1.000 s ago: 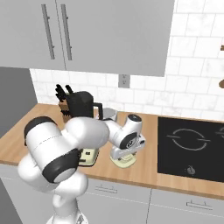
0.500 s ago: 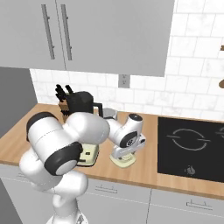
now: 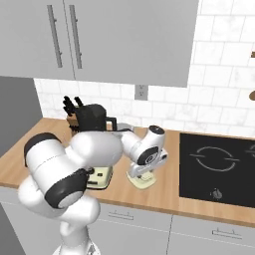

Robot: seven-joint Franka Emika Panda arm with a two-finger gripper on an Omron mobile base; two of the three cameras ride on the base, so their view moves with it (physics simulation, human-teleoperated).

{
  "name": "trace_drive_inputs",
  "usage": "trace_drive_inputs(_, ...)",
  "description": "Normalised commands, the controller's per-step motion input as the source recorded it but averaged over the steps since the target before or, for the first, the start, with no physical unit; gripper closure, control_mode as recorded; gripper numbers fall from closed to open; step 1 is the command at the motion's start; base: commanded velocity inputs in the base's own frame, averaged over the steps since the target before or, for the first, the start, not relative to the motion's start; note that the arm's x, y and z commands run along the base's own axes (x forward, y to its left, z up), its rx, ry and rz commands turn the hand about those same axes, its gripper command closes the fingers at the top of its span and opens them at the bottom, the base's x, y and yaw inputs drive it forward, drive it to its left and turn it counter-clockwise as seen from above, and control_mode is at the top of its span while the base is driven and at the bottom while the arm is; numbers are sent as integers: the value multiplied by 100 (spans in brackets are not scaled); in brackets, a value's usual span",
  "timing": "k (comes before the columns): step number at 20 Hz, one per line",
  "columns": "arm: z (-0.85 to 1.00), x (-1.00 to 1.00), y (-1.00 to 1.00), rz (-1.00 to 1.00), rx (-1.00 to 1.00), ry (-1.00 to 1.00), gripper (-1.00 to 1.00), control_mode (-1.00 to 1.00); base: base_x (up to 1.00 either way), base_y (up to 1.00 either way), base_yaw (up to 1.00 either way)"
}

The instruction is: Close the lid blender by securely placing the lid on top.

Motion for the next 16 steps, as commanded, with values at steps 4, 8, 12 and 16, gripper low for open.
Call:
trace_drive_inputs(4, 66, -18, 0, 0, 0, -11, 100, -100, 0, 0, 0)
trace_drive_inputs(8, 70, -25, 16, 0, 0, -6, 100, -100, 0, 0, 0)
trace_drive_inputs(12, 79, -20, 14, 0, 0, -3, 100, -100, 0, 0, 0)
trace_drive_inputs(16, 86, -29, 12, 0, 0, -4, 100, -100, 0, 0, 0)
